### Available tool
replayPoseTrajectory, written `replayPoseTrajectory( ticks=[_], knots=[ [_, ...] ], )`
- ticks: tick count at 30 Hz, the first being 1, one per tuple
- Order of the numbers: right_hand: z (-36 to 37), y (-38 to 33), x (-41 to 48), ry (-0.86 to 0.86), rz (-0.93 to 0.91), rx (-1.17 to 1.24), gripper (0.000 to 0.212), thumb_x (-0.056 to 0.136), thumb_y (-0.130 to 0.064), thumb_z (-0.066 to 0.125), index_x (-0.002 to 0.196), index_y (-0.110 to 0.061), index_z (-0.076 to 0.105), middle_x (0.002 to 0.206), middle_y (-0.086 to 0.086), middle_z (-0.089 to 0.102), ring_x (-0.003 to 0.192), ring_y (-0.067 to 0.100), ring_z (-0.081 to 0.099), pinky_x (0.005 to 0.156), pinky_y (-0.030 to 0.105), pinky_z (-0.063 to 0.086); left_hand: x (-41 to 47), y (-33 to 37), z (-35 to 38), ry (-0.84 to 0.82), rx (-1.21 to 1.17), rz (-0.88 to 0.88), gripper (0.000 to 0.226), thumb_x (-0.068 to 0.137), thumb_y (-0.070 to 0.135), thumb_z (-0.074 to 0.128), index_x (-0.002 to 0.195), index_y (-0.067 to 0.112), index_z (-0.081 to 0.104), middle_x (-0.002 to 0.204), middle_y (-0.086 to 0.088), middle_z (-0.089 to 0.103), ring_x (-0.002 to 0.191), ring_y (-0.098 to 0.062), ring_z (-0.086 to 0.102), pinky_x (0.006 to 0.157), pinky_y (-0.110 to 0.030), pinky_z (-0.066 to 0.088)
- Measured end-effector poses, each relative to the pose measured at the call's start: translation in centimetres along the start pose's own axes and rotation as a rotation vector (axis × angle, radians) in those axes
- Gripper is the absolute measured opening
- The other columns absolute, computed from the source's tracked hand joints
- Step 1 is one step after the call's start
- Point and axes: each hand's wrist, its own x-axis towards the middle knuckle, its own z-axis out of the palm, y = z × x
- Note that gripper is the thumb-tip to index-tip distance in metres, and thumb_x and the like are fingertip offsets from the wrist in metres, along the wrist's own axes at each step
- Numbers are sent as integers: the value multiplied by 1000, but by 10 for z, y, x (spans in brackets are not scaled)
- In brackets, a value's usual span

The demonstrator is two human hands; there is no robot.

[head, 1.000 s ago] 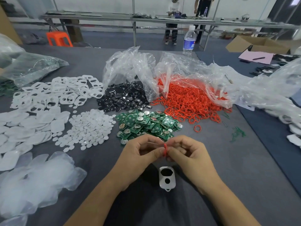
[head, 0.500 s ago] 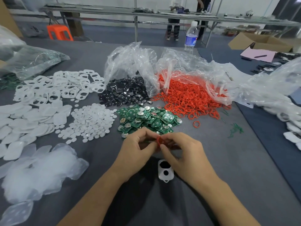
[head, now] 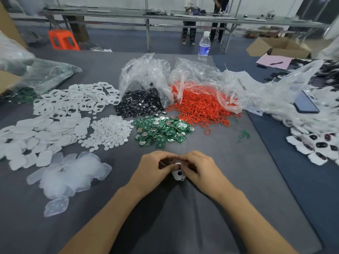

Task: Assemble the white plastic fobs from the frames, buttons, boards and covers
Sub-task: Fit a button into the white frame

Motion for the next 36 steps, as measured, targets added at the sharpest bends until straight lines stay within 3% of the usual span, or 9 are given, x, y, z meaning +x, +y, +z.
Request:
replayPoseTrajectory(
  ticks=[2, 13, 17, 22, 29, 36],
  knots=[
    [1, -6, -3, 9, -3, -17, 26, 93, -17, 67, 118, -22, 69, 100, -11, 62, 92, 1, 55, 82, 8, 39, -7, 3, -1, 7, 56, 3, 26, 85, 22, 85, 110, 20, 79, 103, 9, 75, 96, 0, 67, 86, -13, 49],
    [5, -10, -1, -79, 2, -107, 19, 98, -11, 58, 113, -11, 70, 103, 8, 63, 96, 22, 60, 86, 36, 49, -19, 4, 5, -8, 190, 62, 25, 92, 24, 76, 116, 18, 76, 101, 5, 69, 90, -3, 60, 82, -7, 41],
    [7, -10, 1, -103, -23, -134, 17, 99, -12, 56, 113, -9, 67, 103, 9, 59, 96, 24, 57, 85, 32, 46, -15, -1, -1, -19, 148, 50, 30, 89, 23, 80, 118, 19, 74, 104, 7, 74, 92, -1, 67, 88, -20, 53],
    [8, -9, 2, -91, -30, -142, 17, 100, -14, 56, 112, -9, 66, 105, 9, 58, 99, 23, 55, 87, 29, 45, -17, -3, -2, -24, 75, 12, 29, 89, 24, 80, 117, 24, 74, 104, 15, 75, 96, 6, 69, 90, -16, 53],
    [9, -8, 8, -126, -5, -152, 18, 100, -11, 56, 115, -5, 64, 111, 14, 56, 107, 30, 54, 92, 38, 44, -15, 1, -3, -31, 100, -39, 17, 89, 25, 80, 105, 25, 80, 95, 14, 77, 90, 6, 70, 82, -16, 53],
    [11, -6, 10, -138, 7, -127, 12, 98, -10, 57, 109, -8, 61, 108, 10, 55, 104, 27, 53, 89, 33, 43, -13, 4, -4, -45, 38, -124, 14, 85, 22, 83, 98, 25, 79, 89, 13, 78, 85, 5, 71, 82, -13, 54]
  ],
)
